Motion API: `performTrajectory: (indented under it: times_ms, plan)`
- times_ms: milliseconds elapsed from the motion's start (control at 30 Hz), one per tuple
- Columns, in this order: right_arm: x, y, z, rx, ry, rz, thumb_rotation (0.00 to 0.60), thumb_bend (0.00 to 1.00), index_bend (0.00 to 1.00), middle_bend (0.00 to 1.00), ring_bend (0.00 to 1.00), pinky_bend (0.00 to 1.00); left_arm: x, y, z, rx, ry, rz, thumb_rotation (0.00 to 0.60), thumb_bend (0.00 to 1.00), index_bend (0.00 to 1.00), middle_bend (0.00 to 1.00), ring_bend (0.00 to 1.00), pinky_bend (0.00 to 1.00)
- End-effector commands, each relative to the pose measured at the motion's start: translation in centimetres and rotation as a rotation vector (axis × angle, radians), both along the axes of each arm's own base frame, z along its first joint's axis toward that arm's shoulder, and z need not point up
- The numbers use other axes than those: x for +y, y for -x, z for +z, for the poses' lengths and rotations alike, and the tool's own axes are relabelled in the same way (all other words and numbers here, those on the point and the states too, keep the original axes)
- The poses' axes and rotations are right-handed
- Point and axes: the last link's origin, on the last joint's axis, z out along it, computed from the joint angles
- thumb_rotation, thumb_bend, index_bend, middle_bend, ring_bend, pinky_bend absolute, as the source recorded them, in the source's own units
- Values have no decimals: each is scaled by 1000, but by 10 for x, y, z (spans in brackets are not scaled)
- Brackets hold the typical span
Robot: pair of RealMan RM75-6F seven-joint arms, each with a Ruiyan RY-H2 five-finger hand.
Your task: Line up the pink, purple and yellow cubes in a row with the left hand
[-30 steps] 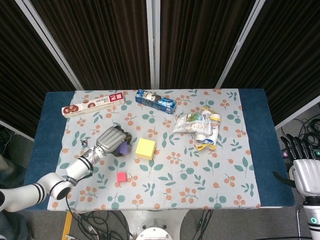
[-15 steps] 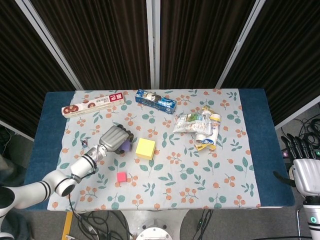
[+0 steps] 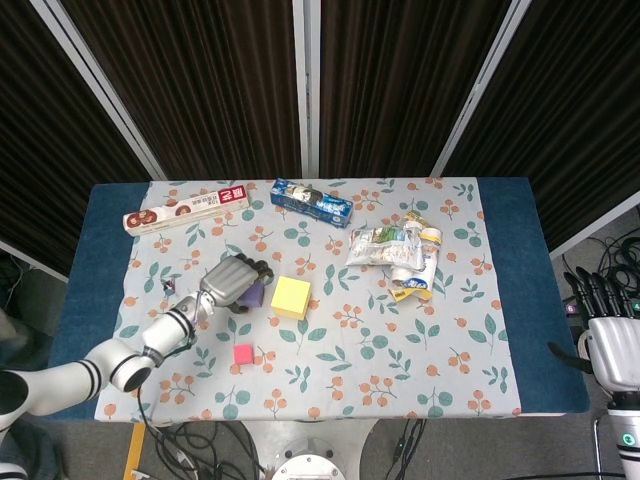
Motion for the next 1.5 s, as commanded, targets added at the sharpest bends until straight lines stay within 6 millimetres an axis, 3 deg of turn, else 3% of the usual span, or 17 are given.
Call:
performTrajectory:
  times_ms: [33,300,867,1300,1500]
  plan:
    - [0,0,0,1,-1,4,600,26,0,37,0,0,0,3,10,-20,-28,24,600,213,274,291,300,263]
    - [-3,-3,-2,-2,-9,13,600,26,0,37,0,0,-3,9,2,-49,-47,149,600,161,319,291,300,264]
    - [-3,1,-1,-6,-10,6,600,26,0,37,0,0,5,8,-14,-32,-64,313,600,179,393,291,300,267]
    - [-6,1,-2,-7,-16,6,600,26,0,37,0,0,6,9,-17,-37,-73,317,600,233,546,330,300,267]
    - [-4,0,-3,-4,-18,2,600,26,0,37,0,0,6,0,-17,-59,-61,295,600,235,551,333,301,267]
